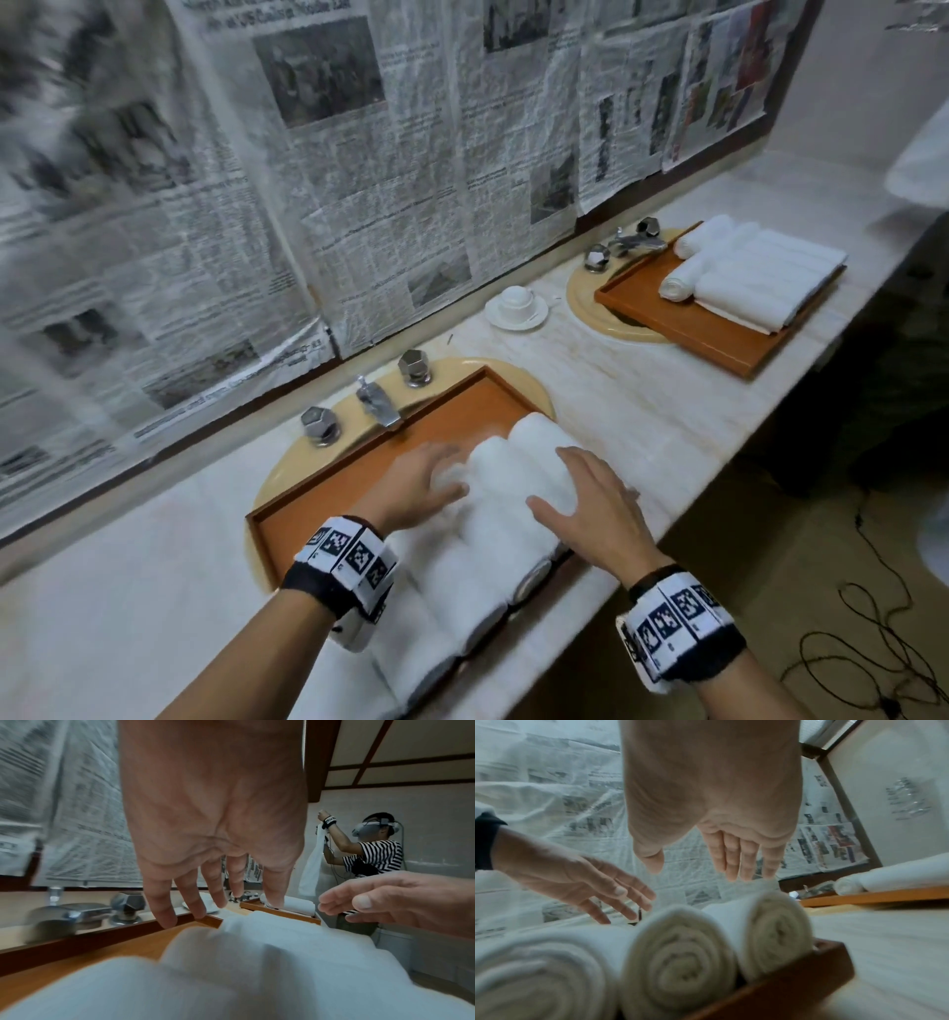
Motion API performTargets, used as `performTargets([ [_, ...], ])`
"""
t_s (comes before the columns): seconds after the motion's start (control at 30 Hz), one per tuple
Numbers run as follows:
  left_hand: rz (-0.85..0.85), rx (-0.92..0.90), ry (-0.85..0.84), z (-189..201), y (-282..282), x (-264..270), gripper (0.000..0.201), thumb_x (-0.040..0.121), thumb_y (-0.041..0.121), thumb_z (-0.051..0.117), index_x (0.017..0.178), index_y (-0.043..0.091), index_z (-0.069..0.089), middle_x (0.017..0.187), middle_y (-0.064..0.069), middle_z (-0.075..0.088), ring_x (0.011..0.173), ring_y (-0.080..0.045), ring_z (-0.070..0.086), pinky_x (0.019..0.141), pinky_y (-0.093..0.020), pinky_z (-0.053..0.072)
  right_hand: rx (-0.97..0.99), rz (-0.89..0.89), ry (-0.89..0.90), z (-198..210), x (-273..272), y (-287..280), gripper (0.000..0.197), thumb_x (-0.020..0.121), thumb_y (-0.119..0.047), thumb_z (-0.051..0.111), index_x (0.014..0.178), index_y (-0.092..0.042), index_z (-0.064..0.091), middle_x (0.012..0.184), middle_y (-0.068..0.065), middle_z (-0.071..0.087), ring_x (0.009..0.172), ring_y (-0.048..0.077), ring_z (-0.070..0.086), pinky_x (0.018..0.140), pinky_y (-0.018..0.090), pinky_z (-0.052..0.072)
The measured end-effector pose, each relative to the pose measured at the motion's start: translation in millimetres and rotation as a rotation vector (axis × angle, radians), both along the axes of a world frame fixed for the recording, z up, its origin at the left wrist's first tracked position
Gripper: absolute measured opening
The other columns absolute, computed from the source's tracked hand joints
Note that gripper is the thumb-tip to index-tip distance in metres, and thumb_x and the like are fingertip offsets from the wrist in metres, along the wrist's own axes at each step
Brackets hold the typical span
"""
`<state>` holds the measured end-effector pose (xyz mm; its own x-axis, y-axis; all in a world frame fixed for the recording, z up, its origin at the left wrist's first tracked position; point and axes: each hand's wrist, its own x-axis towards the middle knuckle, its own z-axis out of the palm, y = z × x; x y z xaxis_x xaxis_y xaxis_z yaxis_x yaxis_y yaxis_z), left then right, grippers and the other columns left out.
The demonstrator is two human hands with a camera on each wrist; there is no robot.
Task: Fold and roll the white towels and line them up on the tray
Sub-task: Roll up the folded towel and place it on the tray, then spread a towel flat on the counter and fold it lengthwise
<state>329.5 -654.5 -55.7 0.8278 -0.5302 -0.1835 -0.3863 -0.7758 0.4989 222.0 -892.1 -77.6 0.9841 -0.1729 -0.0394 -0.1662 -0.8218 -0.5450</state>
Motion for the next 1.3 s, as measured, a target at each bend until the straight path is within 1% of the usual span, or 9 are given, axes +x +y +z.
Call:
performTargets([
  [0.1, 0.089, -0.019, -0.019, 1.6, 42.5, -23.4, 0.06, 0.096, 0.042, 0.062, 0.149, 0.023, 0.041, 0.151, 0.001, 0.045, 0.133, -0.016, 0.045, 0.11, -0.033, 0.038, -0.007, 0.099, -0.063, 10.9, 0.0, 40.3, 0.078, 0.089, -0.059, 0.059, 0.151, -0.019, 0.033, 0.156, -0.005, 0.034, 0.143, 0.012, 0.028, 0.115, 0.029, 0.024],
  [0.2, 0.173, -0.031, -0.026, -2.9, 94.4, -50.5, 0.063, 0.096, 0.047, 0.059, 0.15, 0.025, 0.038, 0.153, 0.001, 0.042, 0.137, -0.018, 0.042, 0.114, -0.036, 0.035, -0.037, 0.199, -0.088, 18.1, -2.5, 87.0, 0.076, 0.09, -0.057, 0.059, 0.151, -0.019, 0.034, 0.155, -0.006, 0.035, 0.143, 0.01, 0.028, 0.113, 0.023, 0.023],
  [0.4, 0.354, -0.085, -0.025, -18.8, 218.7, -121.5, 0.066, 0.092, 0.059, 0.057, 0.149, 0.03, 0.039, 0.151, 0.006, 0.042, 0.135, -0.013, 0.043, 0.111, -0.032, 0.037, -0.086, 0.388, -0.082, 20.6, -19.6, 189.3, 0.077, 0.089, -0.058, 0.058, 0.151, -0.018, 0.035, 0.156, -0.003, 0.035, 0.144, 0.013, 0.029, 0.116, 0.027, 0.025],
  [0.57, 0.484, -0.063, -0.037, -25.9, 316.3, -191.0, 0.066, 0.093, 0.06, 0.054, 0.15, 0.034, 0.035, 0.156, 0.01, 0.034, 0.139, -0.013, 0.038, 0.114, -0.035, 0.035, -0.099, 0.537, -0.073, 22.3, -46.5, 283.7, 0.078, 0.091, -0.06, 0.056, 0.152, -0.018, 0.033, 0.157, -0.002, 0.034, 0.144, 0.014, 0.029, 0.116, 0.028, 0.026],
  [0.7, 0.601, -0.056, -0.02, -30.1, 384.4, -241.9, 0.067, 0.093, 0.06, 0.054, 0.151, 0.035, 0.033, 0.157, 0.009, 0.033, 0.14, -0.015, 0.037, 0.114, -0.037, 0.035, -0.103, 0.646, -0.072, 17.3, -64.5, 354.0, 0.076, 0.09, -0.062, 0.054, 0.151, -0.02, 0.035, 0.155, -0.003, 0.035, 0.142, 0.014, 0.033, 0.111, 0.029, 0.032],
  [0.87, 0.745, -0.044, -0.002, -35.1, 449.4, -292.0, 0.066, 0.095, 0.057, 0.054, 0.152, 0.033, 0.033, 0.157, 0.007, 0.033, 0.142, -0.016, 0.035, 0.117, -0.035, 0.03, -0.096, 0.802, -0.032, 7.3, -82.4, 427.0, 0.076, 0.093, -0.062, 0.051, 0.154, -0.021, 0.03, 0.158, -0.004, 0.031, 0.145, 0.013, 0.028, 0.116, 0.028, 0.026],
  [1.07, 0.902, -0.048, 0.0, -41.1, 504.4, -317.1, 0.064, 0.095, 0.052, 0.058, 0.151, 0.03, 0.036, 0.156, 0.005, 0.035, 0.14, -0.017, 0.037, 0.115, -0.032, 0.031, -0.111, 0.992, -0.002, -1.7, -78.8, 496.7, 0.077, 0.094, -0.061, 0.049, 0.155, -0.02, 0.027, 0.16, -0.004, 0.028, 0.146, 0.012, 0.025, 0.116, 0.027, 0.023],
  [1.2, 0.995, -0.026, -0.022, -44.8, 538.6, -312.9, 0.066, 0.094, 0.052, 0.059, 0.152, 0.028, 0.036, 0.155, 0.004, 0.036, 0.14, -0.018, 0.037, 0.114, -0.031, 0.028, -0.098, 1.104, -0.017, -8.3, -60.9, 542.9, 0.075, 0.094, -0.058, 0.051, 0.154, -0.018, 0.03, 0.158, -0.003, 0.032, 0.144, 0.013, 0.029, 0.114, 0.027, 0.026],
  [1.3, 1.023, 0.007, -0.05, -47.7, 567.4, -299.2, 0.068, 0.093, 0.051, 0.06, 0.15, 0.023, 0.038, 0.152, -0.001, 0.041, 0.139, -0.021, 0.04, 0.114, -0.035, 0.031, -0.083, 1.178, -0.034, -13.3, -43.8, 580.0, 0.072, 0.095, -0.054, 0.053, 0.153, -0.016, 0.032, 0.157, 0.0, 0.034, 0.143, 0.016, 0.032, 0.113, 0.028, 0.029],
])
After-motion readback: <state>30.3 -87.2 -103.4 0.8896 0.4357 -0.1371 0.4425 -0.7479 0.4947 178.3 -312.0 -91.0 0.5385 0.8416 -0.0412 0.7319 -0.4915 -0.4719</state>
